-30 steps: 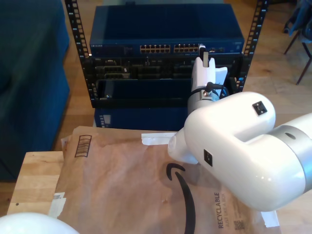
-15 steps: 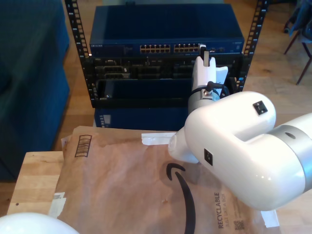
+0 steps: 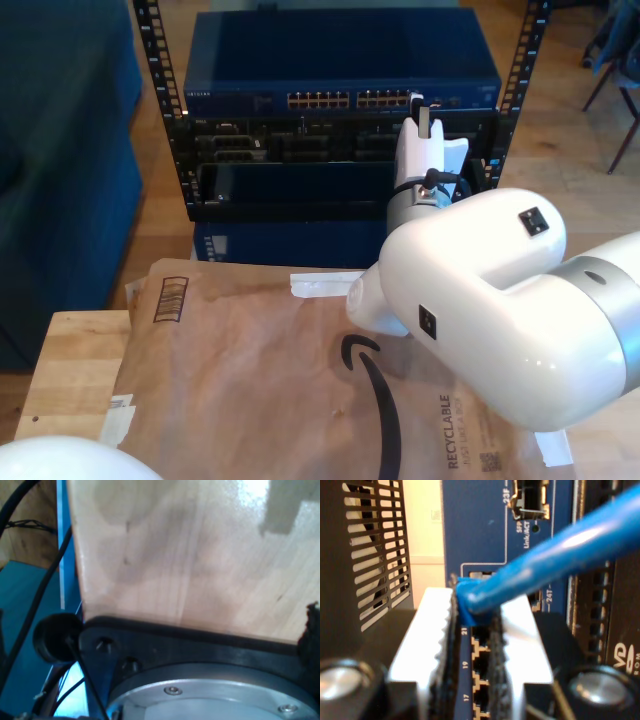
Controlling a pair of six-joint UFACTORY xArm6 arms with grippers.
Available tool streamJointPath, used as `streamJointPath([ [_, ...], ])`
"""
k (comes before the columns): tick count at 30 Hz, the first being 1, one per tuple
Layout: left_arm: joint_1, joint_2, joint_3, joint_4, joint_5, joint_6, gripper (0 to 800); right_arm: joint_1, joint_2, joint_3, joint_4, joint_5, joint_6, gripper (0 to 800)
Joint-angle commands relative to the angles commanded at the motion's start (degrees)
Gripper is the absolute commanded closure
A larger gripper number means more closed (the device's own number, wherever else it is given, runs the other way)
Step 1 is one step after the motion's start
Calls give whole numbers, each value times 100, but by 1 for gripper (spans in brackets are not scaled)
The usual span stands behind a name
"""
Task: Grab the cable and plug it in
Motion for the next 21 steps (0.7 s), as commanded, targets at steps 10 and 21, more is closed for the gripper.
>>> streamJointPath([
  [10,0,0,0,0,0,0,0,9,-9,-70,0,0,-18,800],
  [21,0,0,0,0,0,0,0,0,18,-62,-9,-9,-9,800],
])
